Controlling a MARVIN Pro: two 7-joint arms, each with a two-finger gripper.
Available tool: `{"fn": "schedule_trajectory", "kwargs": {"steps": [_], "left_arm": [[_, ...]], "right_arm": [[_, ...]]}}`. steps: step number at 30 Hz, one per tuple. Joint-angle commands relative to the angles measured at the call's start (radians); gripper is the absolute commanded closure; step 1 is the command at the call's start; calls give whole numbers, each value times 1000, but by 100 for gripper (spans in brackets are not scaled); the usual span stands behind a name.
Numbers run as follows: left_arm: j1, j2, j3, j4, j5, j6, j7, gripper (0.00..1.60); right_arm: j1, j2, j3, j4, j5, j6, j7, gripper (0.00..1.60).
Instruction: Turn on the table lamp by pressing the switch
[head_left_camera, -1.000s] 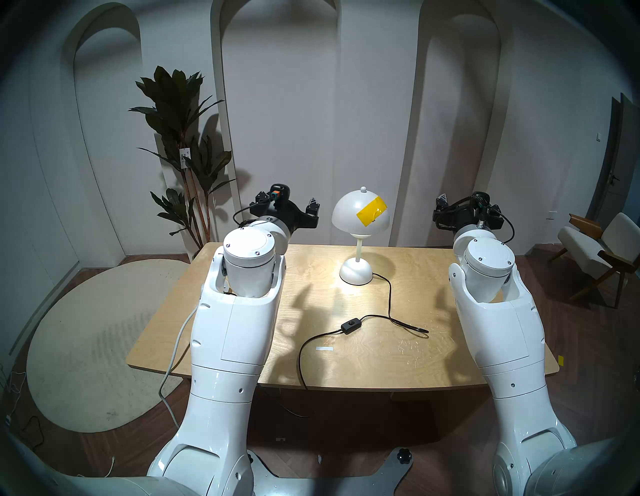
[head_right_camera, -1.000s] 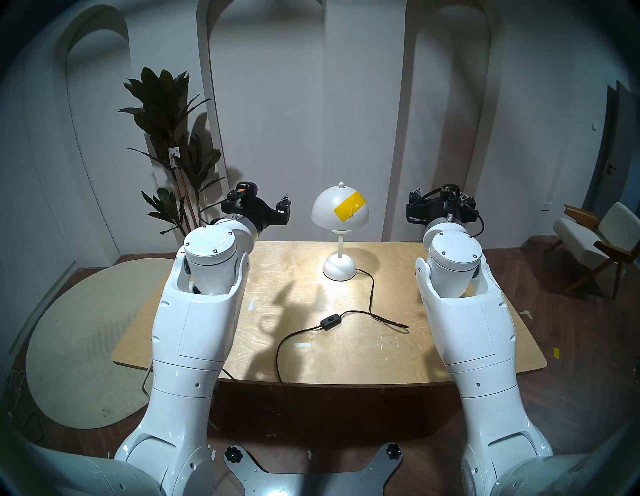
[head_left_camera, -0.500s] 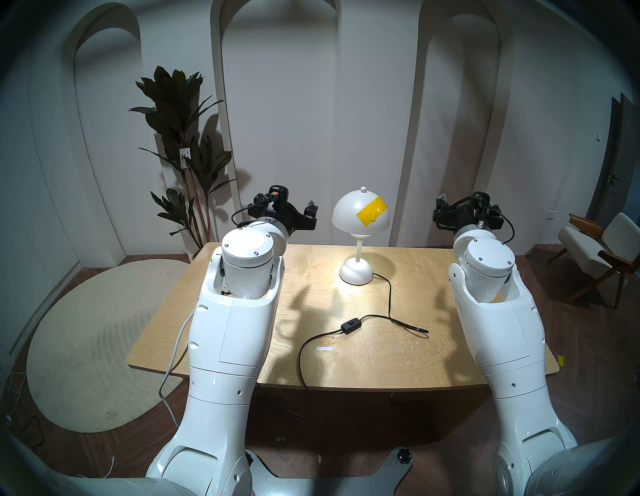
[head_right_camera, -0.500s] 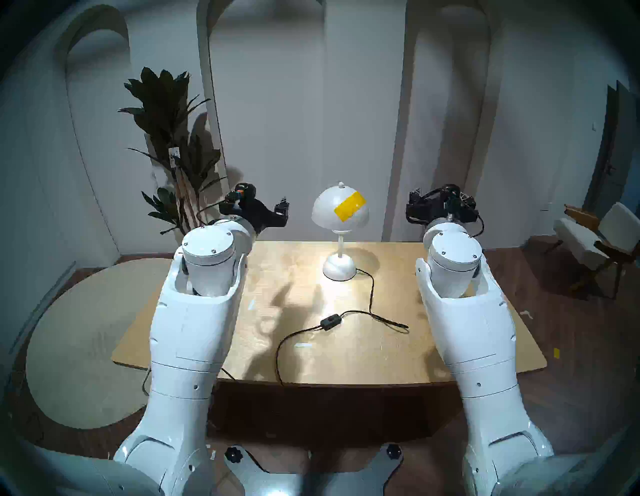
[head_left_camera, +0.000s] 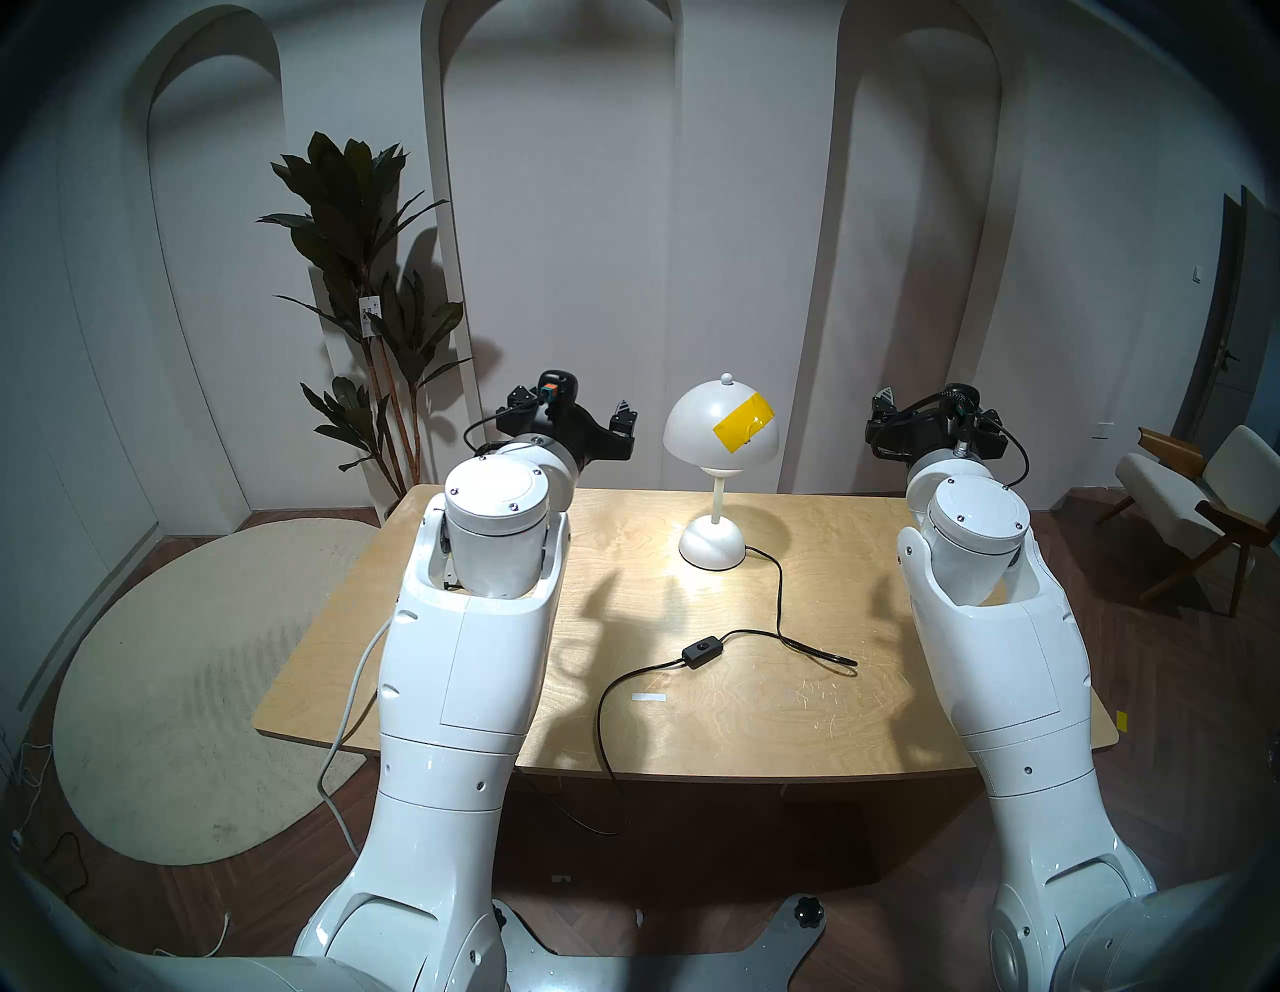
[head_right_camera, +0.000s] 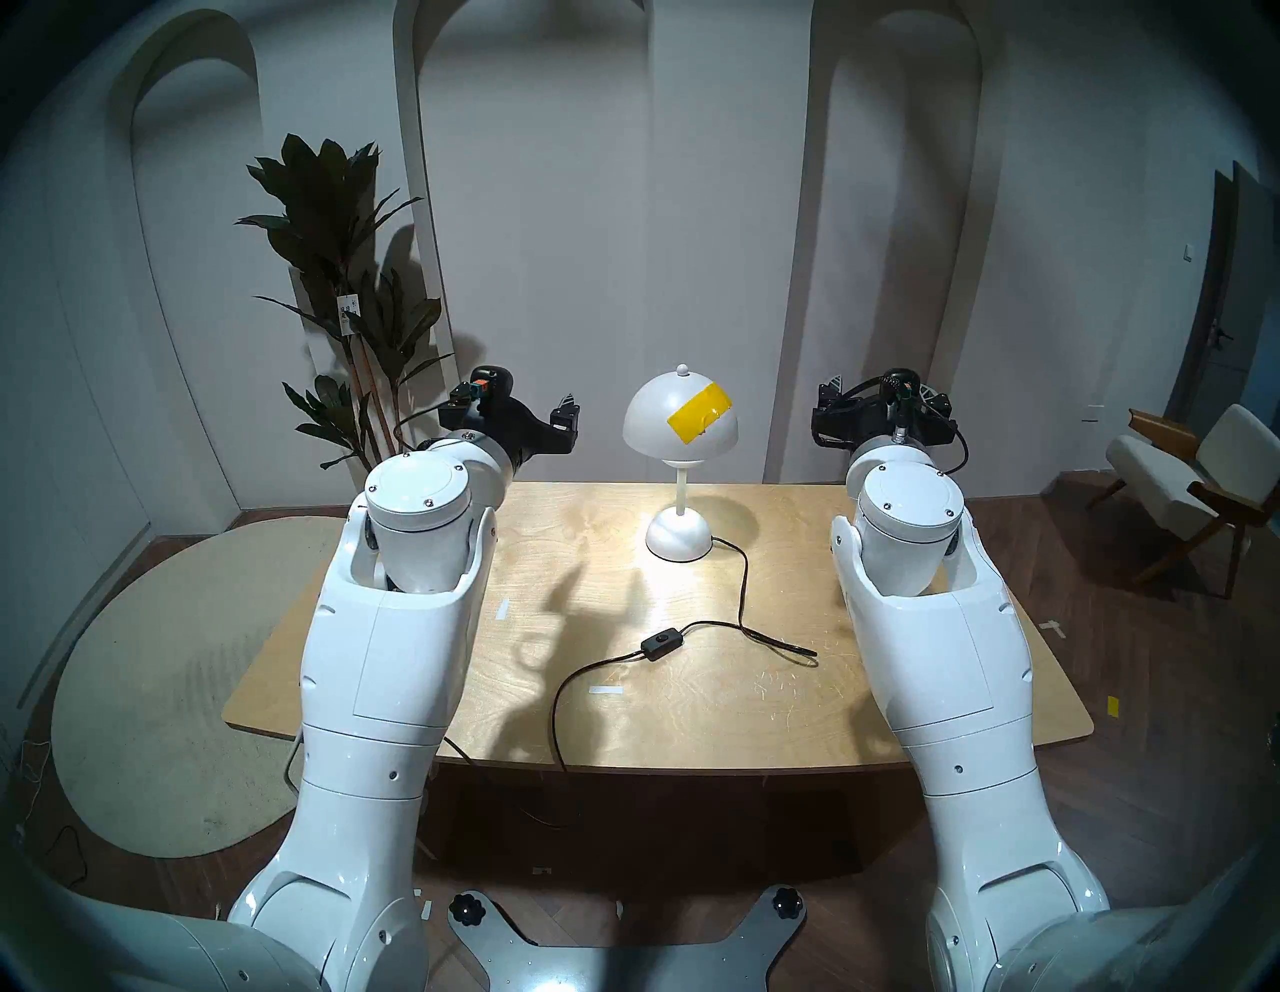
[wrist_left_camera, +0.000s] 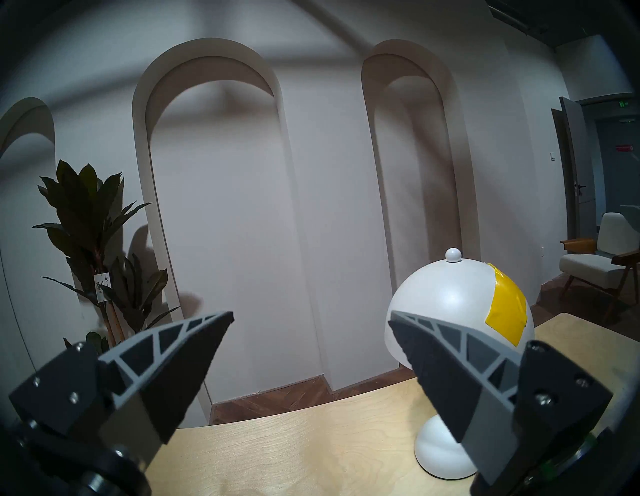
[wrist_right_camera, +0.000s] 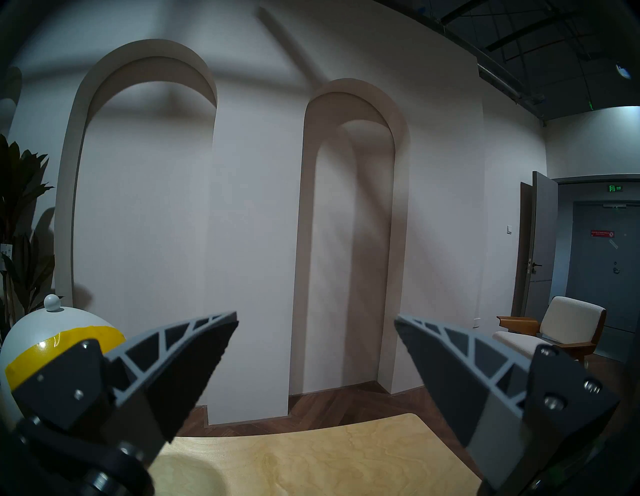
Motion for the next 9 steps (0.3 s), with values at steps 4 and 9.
{"fn": "schedule_trajectory", "kwargs": {"steps": [4, 9], "left_arm": [[-18, -4, -4, -23, -3, -7, 0, 0], [-17, -5, -4, -23, -3, -7, 0, 0]], "right_arm": [[14, 3, 1, -22, 0, -11, -1, 0], [14, 5, 0, -22, 2, -11, -3, 0]]}}
